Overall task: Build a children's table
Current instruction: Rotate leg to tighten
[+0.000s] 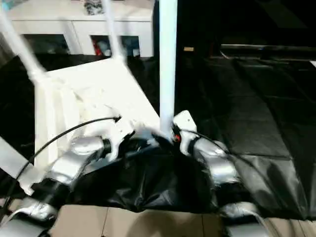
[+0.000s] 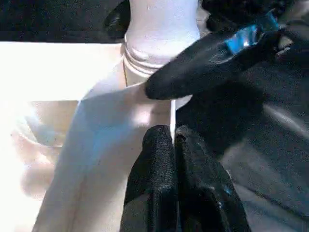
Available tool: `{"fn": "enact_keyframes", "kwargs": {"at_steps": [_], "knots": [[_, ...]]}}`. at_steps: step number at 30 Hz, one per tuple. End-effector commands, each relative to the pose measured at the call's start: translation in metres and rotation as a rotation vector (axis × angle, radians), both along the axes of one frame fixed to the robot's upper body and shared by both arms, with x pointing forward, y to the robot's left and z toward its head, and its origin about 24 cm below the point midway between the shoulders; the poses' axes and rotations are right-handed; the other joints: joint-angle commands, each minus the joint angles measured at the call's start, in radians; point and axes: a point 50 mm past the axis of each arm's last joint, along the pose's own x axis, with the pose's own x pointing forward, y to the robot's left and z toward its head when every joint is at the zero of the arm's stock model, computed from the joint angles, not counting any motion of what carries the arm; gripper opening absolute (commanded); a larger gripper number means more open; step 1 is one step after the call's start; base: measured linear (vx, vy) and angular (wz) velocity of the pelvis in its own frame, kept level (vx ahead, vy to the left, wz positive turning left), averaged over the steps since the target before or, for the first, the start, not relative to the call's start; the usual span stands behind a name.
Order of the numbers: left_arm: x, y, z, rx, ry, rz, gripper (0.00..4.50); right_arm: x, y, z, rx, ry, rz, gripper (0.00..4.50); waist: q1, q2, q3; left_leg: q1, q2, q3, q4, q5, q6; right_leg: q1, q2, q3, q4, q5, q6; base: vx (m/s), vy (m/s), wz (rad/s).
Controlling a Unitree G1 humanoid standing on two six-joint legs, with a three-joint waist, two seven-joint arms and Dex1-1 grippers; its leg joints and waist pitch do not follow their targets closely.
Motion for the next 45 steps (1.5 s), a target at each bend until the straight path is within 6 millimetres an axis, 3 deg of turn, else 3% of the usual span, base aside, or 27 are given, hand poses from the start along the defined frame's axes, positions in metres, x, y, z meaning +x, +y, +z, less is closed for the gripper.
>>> {"fn": "enact_keyframes", "kwargs": {"at_steps": [1,14,15,23,24,32,38,42,45], "knots": [[-0.004,-0.011,0.015,-0.087,-0.052,-0.100,0.00,-0.007,0.011,0.002,0.021,0.014,0.132,3.80,0.002,-0.016,-0.064,0.008,0.035,-0.008,-0.065,-0.244,0.083,0.050,-0.049,0.038,-0.075,-0.277,-0.224,0.000,0.000,0.00],[-0.011,0.018,0.018,-0.015,0.008,-0.249,0.00,-0.026,-0.007,0.010,-0.021,0.090,0.406,3.80,0.020,-0.018,-0.066,0.006,0.037,-0.007,-0.063,-0.214,0.087,0.050,-0.049,0.039,-0.066,-0.237,-0.232,0.000,0.000,0.00],[-0.012,0.020,0.018,-0.011,0.011,-0.255,0.00,-0.027,-0.007,0.011,-0.023,0.096,0.417,3.53,0.021,-0.018,-0.066,0.006,0.038,-0.007,-0.064,-0.213,0.084,0.051,-0.050,0.039,-0.067,-0.243,-0.231,0.000,0.000,0.00],[-0.014,0.024,0.017,-0.003,0.034,-0.280,0.00,-0.030,-0.010,0.011,-0.025,0.114,0.449,3.04,0.028,-0.017,-0.067,0.009,0.039,-0.007,-0.063,-0.206,0.076,0.049,-0.049,0.040,-0.065,-0.231,-0.232,0.000,0.000,0.00],[-0.015,0.024,0.017,-0.002,0.037,-0.283,0.00,-0.030,-0.010,0.011,-0.026,0.116,0.453,2.79,0.031,-0.017,-0.068,0.009,0.039,-0.006,-0.062,-0.201,0.078,0.050,-0.049,0.040,-0.063,-0.221,-0.235,0.000,0.000,0.00],[-0.015,0.025,0.016,0.000,0.035,-0.280,0.00,-0.034,-0.010,0.009,-0.018,0.139,0.469,2.59,0.038,-0.018,-0.069,0.008,0.038,-0.007,-0.062,-0.196,0.074,0.051,-0.050,0.040,-0.063,-0.220,-0.233,0.000,0.000,0.00],[-0.001,0.013,0.015,-0.007,-0.025,-0.102,0.00,-0.029,0.006,-0.002,0.055,0.123,0.289,2.57,0.035,-0.021,-0.065,0.009,0.037,-0.009,-0.066,-0.221,0.055,0.049,-0.052,0.040,-0.070,-0.279,-0.213,0.000,0.000,0.00],[0.007,-0.006,0.015,-0.021,-0.050,-0.008,0.00,-0.015,0.023,-0.013,0.073,0.100,0.031,2.57,0.011,-0.021,-0.060,0.008,0.031,-0.015,-0.074,-0.280,0.014,0.047,-0.053,0.036,-0.082,-0.397,-0.167,0.000,0.000,0.00],[0.011,-0.018,0.016,-0.028,-0.062,0.048,0.00,-0.008,0.034,-0.018,0.085,0.121,-0.098,2.57,-0.007,-0.020,-0.058,0.011,0.029,-0.016,-0.073,-0.310,0.009,0.043,-0.051,0.037,-0.088,-0.421,-0.162,0.000,0.000,0.00]]}}
